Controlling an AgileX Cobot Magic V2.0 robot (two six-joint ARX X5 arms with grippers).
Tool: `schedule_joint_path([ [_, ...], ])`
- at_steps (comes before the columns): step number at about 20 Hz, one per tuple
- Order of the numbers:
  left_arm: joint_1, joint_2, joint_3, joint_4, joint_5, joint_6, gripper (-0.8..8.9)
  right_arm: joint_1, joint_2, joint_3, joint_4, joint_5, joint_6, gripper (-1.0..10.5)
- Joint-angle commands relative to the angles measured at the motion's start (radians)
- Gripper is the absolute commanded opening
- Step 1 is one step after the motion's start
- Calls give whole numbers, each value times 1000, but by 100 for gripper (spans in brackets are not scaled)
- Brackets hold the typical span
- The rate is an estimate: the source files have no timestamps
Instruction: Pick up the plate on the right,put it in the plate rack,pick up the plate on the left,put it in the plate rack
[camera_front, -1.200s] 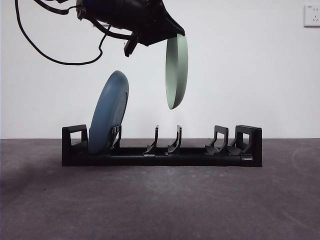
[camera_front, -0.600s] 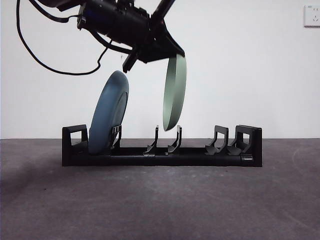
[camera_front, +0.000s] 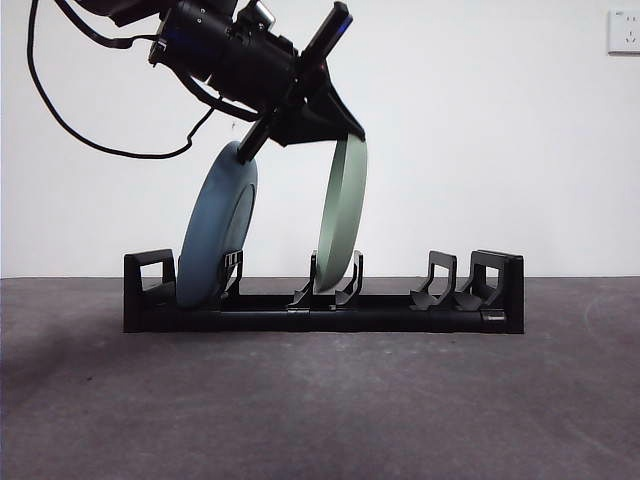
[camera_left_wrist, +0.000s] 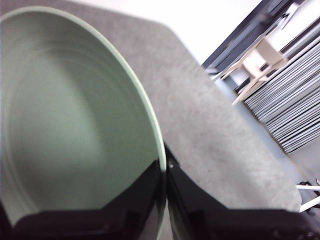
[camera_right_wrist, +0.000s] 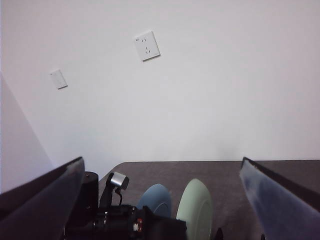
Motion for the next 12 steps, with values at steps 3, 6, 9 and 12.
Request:
schedule_joint_path([
  [3, -4, 5, -3, -20, -34, 28, 0, 0, 6, 0, 9, 2, -8, 531],
  [6, -5, 5, -3, -20, -32, 29, 11, 0, 11, 0, 9, 1, -8, 531],
  [9, -10, 5, -3, -23, -35, 29, 152, 0, 11, 0, 9, -1, -8, 531],
  [12, -11, 5, -3, -23, -35, 29, 263, 0, 11, 0, 9, -2, -8, 531],
])
